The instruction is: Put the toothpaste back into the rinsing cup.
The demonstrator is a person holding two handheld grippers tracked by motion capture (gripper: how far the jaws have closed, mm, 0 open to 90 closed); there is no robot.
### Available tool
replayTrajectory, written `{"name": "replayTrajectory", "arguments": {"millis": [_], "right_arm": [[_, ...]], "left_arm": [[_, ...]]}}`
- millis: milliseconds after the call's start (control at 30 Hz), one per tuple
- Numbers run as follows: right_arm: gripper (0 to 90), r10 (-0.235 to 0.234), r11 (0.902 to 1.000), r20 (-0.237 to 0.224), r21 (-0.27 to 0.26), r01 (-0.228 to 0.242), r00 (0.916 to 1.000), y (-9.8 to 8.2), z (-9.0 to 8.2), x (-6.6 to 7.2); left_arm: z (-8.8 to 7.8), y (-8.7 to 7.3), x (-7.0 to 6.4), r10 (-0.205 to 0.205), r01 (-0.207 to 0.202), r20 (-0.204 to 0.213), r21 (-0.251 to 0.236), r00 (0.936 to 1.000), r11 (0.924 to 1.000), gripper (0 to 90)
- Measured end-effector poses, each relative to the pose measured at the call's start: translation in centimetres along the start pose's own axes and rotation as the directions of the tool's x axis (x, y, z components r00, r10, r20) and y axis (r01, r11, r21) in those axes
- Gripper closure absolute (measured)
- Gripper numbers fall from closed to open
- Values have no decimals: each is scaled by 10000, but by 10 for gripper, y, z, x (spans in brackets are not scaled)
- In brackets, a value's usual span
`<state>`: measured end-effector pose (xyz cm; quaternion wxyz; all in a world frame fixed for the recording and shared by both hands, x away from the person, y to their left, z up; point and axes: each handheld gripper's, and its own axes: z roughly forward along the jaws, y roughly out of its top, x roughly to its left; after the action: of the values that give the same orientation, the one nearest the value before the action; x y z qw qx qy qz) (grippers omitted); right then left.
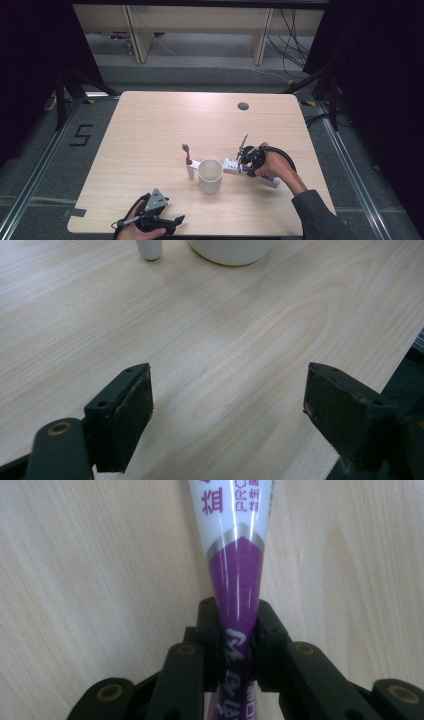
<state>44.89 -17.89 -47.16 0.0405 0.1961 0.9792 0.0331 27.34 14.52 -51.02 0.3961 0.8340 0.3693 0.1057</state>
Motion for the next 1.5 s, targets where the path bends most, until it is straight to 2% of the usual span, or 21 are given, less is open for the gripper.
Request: {"name": "replayTrajectory", "arguments": {"millis": [133, 200, 233, 367, 400, 467, 500, 567, 600, 667, 700, 767, 867, 933, 1100, 1200, 1233, 1267, 1333, 1433, 1500], "right_arm": [[773, -236, 9995, -168, 189, 239, 9996, -2, -1, -1], [773, -193, 9990, -202, 404, 201, 9996, -2, -1, 0], [773, -141, 9988, -270, 455, 153, 9995, -2, -1, 0], [773, -185, 9968, -319, 775, 209, 9993, 0, -1, 1], [772, -383, 9958, -269, 824, 404, 9989, 1, -1, 1], [772, -323, 9939, -374, 1042, 360, 9988, 3, -1, 1], [772, -401, 9930, -266, 1101, 428, 9988, 4, 0, 1], [772, -417, 9908, -298, 1273, 451, 9987, 6, 0, 2], [772, -708, 9880, -169, 1364, 724, 9974, 6, 1, 0], [772, -453, 9896, -278, 1354, 487, 9986, 7, 1, 2], [773, -727, 9879, -167, 1359, 743, 9972, 6, 1, 0], [773, -595, 9884, -126, 1390, 607, 9981, 6, 1, 1], [774, -311, 9923, -258, 1193, 340, 9992, 4, 1, 3], [775, -577, 9929, -307, 1023, 605, 9979, 3, 1, 2], [776, -258, 9975, -176, 653, 269, 9995, -3, -4, 1], [777, -192, 9997, -78, 146, 193, 9998, -8, -14, -1], [776, 179, 9998, -82, 42, -179, 9998, -10, -18, 0], [776, -43, 9997, -99, -223, 41, 9999, -12, -22, -2], [776, 93, 9962, -46, -864, -96, 9999, -16, -31, -4], [777, 282, 9874, -11, -1555, -280, 9996, -23, -44, -8], [776, 709, 9732, 43, -2194, -682, 9975, -28, -52, -9]], "left_arm": [[0, 0, 1, 149, -148, -91, 123, 9998, 9998, 193], [0, 0, 0, -19, 19, 7, 7, 10000, 10000, 194], [1, 1, 2, 228, -227, -87, 66, 9997, 9997, 194], [1, 0, 0, -9, 9, 41, -22, 10000, 10000, 194], [0, 0, 1, 156, -156, 4, 121, 9999, 9998, 194], [0, 0, 1, 177, -176, -26, 191, 9998, 9997, 194], [1, 0, 0, 26, -26, 15, -21, 10000, 10000, 194], [0, 0, 0, 43, -43, 5, 39, 10000, 10000, 194], [0, 0, 0, 16, -16, -13, 6, 10000, 10000, 194], [0, 0, 0, 75, -75, -2, 28, 10000, 10000, 194], [-1, 0, 1, 245, -245, 13, 196, 9997, 9995, 194], [0, 0, 0, 31, -31, -8, 9, 10000, 10000, 194], [-1, 0, 1, 204, -204, -4, 153, 9998, 9997, 195], [-1, 0, 1, 210, -210, -8, 153, 9998, 9997, 195], [-1, 0, 2, 168, -167, -61, 128, 9998, 9998, 196], [-1, 0, 2, 73, -73, -58, 89, 10000, 9999, 196], [-1, 0, 1, 9, -9, -47, 0, 10000, 10000, 196], [-1, 0, 1, 44, -44, -35, 26, 10000, 10000, 196], [-1, 1, 5, 353, -352, -137, 85, 9993, 9993, 196], [-2, 0, 3, 129, -129, -139, 64, 9998, 9999, 196], [-2, 1, 4, 185, -183, -182, 115, 9997, 9998, 195]]}}
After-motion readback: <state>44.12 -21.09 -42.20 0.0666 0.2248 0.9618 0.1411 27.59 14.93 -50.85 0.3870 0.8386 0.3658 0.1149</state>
